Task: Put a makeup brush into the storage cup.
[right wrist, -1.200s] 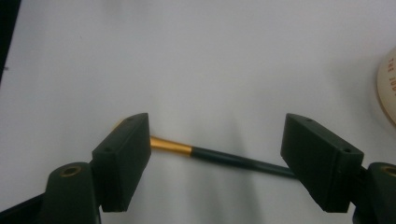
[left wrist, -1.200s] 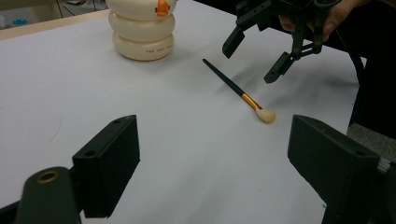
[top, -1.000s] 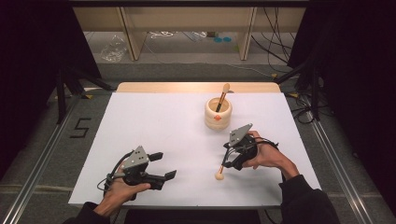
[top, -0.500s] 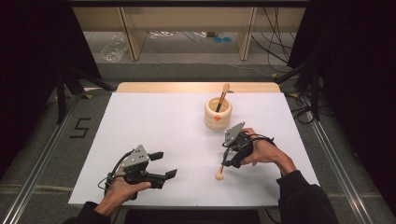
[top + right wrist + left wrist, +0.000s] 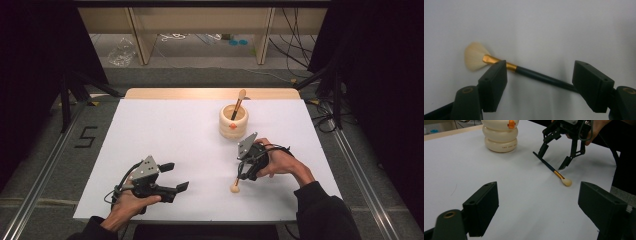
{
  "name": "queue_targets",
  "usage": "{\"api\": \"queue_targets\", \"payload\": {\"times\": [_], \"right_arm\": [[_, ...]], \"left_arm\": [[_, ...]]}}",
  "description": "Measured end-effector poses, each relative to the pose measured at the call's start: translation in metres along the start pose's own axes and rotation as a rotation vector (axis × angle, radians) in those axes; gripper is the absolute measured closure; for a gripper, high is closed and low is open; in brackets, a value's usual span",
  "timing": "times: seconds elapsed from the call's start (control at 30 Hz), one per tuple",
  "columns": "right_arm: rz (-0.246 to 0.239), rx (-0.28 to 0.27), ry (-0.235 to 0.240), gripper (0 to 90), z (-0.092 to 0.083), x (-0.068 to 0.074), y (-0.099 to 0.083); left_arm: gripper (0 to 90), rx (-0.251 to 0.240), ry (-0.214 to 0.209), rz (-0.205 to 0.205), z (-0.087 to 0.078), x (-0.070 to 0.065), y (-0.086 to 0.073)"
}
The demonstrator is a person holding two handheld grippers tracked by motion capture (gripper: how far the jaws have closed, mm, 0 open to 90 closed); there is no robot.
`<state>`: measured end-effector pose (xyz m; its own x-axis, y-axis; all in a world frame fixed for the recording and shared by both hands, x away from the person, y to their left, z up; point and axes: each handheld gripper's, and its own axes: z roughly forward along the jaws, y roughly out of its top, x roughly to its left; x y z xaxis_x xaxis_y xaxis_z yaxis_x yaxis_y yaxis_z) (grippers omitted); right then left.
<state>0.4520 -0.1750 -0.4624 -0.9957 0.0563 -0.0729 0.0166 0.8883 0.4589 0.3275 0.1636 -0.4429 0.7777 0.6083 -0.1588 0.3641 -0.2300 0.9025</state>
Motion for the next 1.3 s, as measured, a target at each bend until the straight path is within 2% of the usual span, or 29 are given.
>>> {"api": "queue_targets", "payload": {"times": [0.3, 0.53, 0.57, 0.63, 0.77, 0.9, 1.03, 1.2, 1.3], "right_arm": [[0.013, 0.037, 0.007, 32.9, 0.0039, -0.0003, -0.0002], [0.026, 0.042, 0.011, 39.3, 0.0029, -0.0008, -0.0005], [0.005, 0.055, 0.009, 40.3, 0.002, -0.0023, -0.001], [0.027, 0.05, 0.013, 41.9, 0.0023, -0.0008, -0.0008], [0.023, 0.067, 0.02, 45.8, 0.0016, -0.0014, -0.0011], [0.043, 0.076, 0.027, 48.7, 0.0013, -0.0012, -0.0003], [0.084, 0.091, 0.036, 52.6, 0.0009, -0.0005, 0.0007], [0.089, 0.133, 0.024, 60.8, -0.0008, -0.0008, 0.0032], [0.09, 0.146, 0.033, 64.4, -0.001, 0.0, 0.0051]], "left_arm": [[16.8, -0.002, -0.002, 0.0, 0.0001, -0.0006, 0.0], [16.7, -0.005, 0.002, 0.0, -0.0006, -0.0001, 0.0004], [16.8, -0.007, 0.001, -0.001, -0.0005, -0.0002, 0.0004], [16.8, -0.008, 0.0, 0.0, -0.0006, -0.0003, 0.0004], [16.7, -0.006, 0.002, 0.001, -0.0008, 0.0001, 0.0004], [16.7, -0.006, 0.002, -0.001, -0.001, 0.0003, 0.0004], [16.7, -0.01, 0.003, -0.001, -0.001, 0.0, 0.0005], [16.8, -0.009, 0.009, 0.006, -0.0012, -0.0007, 0.0006], [16.8, -0.01, 0.01, 0.005, -0.0012, -0.0007, 0.0006]]}}
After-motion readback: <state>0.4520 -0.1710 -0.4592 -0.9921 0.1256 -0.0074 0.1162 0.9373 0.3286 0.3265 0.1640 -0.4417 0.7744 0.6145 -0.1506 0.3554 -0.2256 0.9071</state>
